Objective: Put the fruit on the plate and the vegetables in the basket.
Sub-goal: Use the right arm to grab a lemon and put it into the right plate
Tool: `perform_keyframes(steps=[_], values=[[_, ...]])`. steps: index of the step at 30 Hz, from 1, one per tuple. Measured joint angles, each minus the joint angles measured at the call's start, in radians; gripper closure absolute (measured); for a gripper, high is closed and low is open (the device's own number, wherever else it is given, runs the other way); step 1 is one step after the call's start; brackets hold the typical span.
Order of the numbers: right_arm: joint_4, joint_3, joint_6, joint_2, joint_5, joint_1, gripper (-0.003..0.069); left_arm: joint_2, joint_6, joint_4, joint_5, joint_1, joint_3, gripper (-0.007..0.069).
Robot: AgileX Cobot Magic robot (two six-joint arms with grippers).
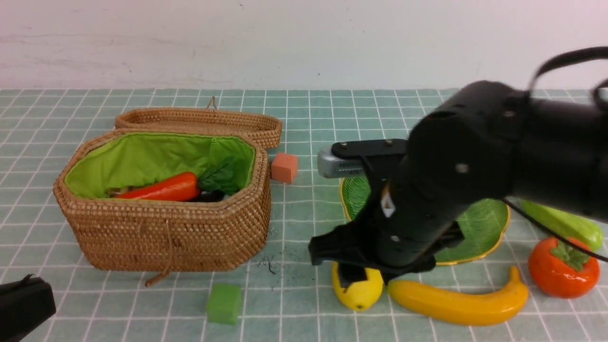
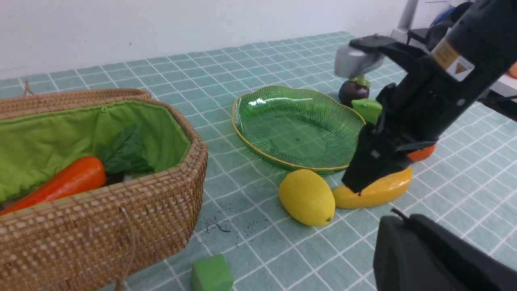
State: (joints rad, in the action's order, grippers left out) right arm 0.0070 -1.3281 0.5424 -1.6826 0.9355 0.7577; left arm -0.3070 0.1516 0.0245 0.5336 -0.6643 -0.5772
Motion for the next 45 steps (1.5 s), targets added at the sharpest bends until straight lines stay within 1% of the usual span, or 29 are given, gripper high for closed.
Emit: perform_keyframes(steps=[3, 6, 11, 17, 21, 23, 27, 36, 42, 45], values=[[-0.023, -0.033, 0.028, -0.076, -0.005, -0.01, 0.0008, 0.0, 0.0, 0.0, -0.006, 0.0, 0.0, 0.0638], [-0.043, -0.063, 0.045, -0.142, -0.008, -0.025, -0.0019, 0.0, 0.0, 0.0, -0.007, 0.0, 0.0, 0.0638], [-0.044, -0.093, 0.052, -0.221, -0.003, -0.049, -0.0012, 0.0, -0.002, 0.0, -0.008, 0.0, 0.0, 0.0638], [-0.044, -0.096, 0.056, -0.271, -0.012, -0.05, 0.0001, 0.0, -0.002, 0.0, -0.009, 0.0, 0.0, 0.0638], [-0.043, -0.101, 0.056, -0.304, -0.031, -0.05, 0.0029, 0.0, -0.002, 0.0, -0.009, 0.0, 0.0, 0.0638], [-0.041, -0.101, 0.057, -0.314, -0.039, -0.05, 0.0064, 0.0, -0.002, 0.0, -0.009, 0.0, 0.0, 0.0638], [-0.039, -0.101, 0.058, -0.314, -0.066, -0.05, 0.0106, 0.0, -0.002, 0.0, -0.009, 0.0, 0.0, 0.0638], [-0.038, -0.101, 0.058, -0.315, -0.077, -0.05, 0.0106, 0.0, -0.002, 0.0, -0.002, 0.0, 0.0, 0.0638], [-0.038, -0.101, 0.037, -0.312, -0.046, -0.048, 0.0106, 0.0, -0.002, 0.0, -0.002, 0.0, 0.0, 0.0638], [-0.034, -0.104, 0.034, -0.265, -0.019, -0.024, 0.0106, 0.0, -0.002, 0.0, -0.002, 0.0, 0.0, 0.0638]])
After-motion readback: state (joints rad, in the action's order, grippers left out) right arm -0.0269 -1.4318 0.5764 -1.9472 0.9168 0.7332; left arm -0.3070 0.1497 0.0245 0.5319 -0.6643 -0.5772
